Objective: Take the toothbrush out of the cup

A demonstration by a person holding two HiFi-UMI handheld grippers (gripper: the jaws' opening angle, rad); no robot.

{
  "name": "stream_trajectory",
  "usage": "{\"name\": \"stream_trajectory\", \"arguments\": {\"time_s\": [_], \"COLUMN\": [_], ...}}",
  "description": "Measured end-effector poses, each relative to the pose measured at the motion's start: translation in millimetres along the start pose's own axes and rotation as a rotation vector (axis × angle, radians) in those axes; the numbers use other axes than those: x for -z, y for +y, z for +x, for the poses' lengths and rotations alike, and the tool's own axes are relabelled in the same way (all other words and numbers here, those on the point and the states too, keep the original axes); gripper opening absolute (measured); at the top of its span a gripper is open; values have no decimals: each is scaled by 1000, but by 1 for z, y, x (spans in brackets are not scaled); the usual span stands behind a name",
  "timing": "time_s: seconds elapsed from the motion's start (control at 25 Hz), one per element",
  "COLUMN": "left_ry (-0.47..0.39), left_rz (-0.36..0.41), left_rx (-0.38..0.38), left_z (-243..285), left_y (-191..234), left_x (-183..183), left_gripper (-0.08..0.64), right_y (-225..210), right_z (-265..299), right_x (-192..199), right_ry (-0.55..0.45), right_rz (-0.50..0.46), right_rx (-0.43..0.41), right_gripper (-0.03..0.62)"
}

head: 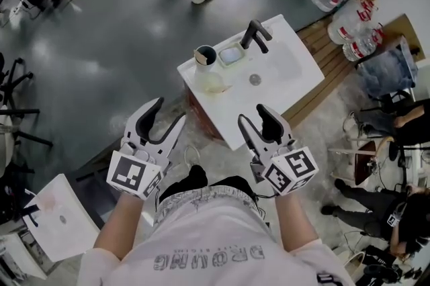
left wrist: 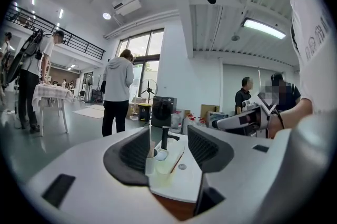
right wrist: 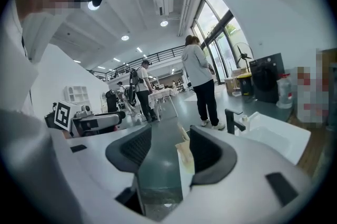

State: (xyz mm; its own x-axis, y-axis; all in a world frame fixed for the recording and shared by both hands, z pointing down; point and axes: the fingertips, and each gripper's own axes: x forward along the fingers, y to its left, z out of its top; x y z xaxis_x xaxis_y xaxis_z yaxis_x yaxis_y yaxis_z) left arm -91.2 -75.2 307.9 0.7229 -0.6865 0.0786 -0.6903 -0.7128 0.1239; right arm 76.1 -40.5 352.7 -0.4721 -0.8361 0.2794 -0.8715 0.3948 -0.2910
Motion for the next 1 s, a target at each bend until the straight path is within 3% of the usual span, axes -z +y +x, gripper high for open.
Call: {"name": "stream_trajectory", "arguments": {"time_s": [0.64,1.0], "left_ry": [34,78], "left_rz": [-29,-41], "left_rx": [63,-7], "left_z": [40,72], "left_y": [-4,-9], "left_x": [15,36], "left_gripper": [239,239], "right_y": [-40,-85], "right_z": [24,43], "right_x": [-23,-32], "right_ry": [-5,30], "right_rz": [13,30], "right_rx": [20,-49], "right_gripper": [232,232]}}
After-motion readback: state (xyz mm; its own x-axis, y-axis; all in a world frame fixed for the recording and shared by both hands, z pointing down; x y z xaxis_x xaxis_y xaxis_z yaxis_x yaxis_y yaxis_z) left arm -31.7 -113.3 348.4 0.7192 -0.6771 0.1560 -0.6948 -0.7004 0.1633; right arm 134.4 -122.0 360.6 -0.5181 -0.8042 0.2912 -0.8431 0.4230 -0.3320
